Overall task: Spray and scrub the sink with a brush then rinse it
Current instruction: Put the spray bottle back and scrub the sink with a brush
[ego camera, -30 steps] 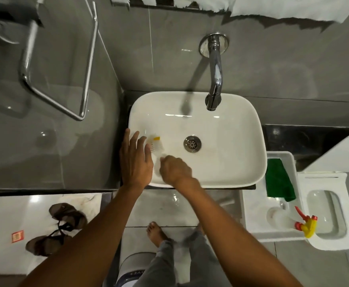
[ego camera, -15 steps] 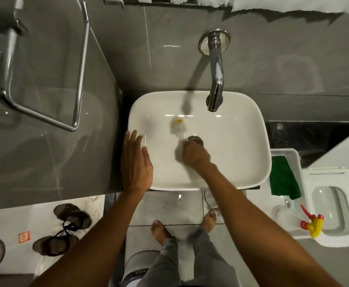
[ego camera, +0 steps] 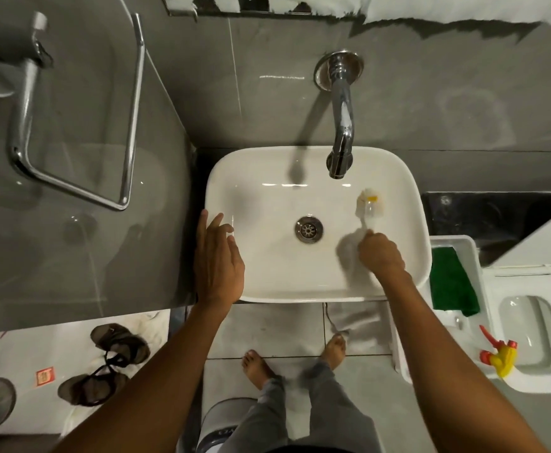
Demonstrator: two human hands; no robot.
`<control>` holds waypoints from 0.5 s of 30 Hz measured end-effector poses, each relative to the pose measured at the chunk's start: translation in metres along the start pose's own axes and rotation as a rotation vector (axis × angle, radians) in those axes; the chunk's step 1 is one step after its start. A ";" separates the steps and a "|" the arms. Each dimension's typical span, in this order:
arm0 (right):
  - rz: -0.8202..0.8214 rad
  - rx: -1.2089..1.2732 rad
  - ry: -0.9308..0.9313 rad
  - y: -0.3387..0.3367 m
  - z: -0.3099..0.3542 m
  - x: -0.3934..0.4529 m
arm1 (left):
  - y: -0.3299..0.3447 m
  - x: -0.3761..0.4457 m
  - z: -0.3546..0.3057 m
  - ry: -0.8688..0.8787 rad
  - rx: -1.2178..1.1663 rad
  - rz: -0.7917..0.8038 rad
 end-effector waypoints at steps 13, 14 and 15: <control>0.470 -0.202 -0.222 0.035 0.092 -0.080 | 0.004 0.000 0.008 -0.009 -0.037 -0.001; 0.471 -0.216 -0.239 0.035 0.095 -0.083 | 0.004 0.001 0.008 -0.018 -0.034 0.009; 0.461 -0.238 -0.251 0.033 0.096 -0.085 | 0.004 0.001 0.008 -0.026 -0.029 0.017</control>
Point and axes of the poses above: each hand's wrist, its own x-axis towards the middle knuckle, its own y-axis out of the palm, z = x × y, the point moved 1 cm from there along x, towards the middle knuckle, and after that the axes turned 13 degrees about -y, right-handed, at the moved point
